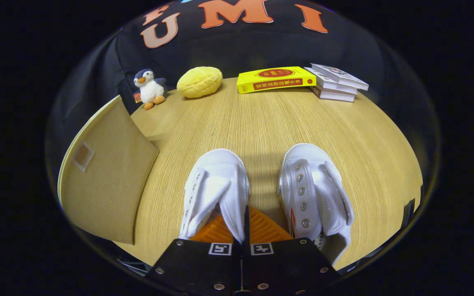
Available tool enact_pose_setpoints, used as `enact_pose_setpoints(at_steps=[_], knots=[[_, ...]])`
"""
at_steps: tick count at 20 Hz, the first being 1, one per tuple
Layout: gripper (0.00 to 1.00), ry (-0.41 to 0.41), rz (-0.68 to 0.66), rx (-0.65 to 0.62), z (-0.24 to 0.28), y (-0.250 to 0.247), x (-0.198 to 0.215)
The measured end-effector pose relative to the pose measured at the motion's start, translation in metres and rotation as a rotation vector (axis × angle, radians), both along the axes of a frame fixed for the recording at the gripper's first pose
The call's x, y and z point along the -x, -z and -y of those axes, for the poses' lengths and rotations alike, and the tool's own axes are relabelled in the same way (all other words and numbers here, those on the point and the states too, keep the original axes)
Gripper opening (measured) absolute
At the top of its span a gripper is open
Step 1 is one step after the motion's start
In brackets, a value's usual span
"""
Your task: Open the storage box then place both shoes into the box .Put the left shoe in first, then the right shoe, with the right side of both shoes facing outward in a uniform manner.
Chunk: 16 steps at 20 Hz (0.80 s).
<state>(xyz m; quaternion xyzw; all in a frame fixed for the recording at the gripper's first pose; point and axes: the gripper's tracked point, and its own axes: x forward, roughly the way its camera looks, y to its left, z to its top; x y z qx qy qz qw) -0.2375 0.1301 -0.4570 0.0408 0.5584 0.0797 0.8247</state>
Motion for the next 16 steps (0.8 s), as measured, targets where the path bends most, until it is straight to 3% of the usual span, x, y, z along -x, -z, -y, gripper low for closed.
enact_pose_setpoints(at_steps=[7, 16], knots=[[0.02, 0.134, -0.017, -0.170, -0.033, -0.052, -0.012], [0.02, 0.219, 0.020, -0.234, -0.095, -0.154, -0.051]])
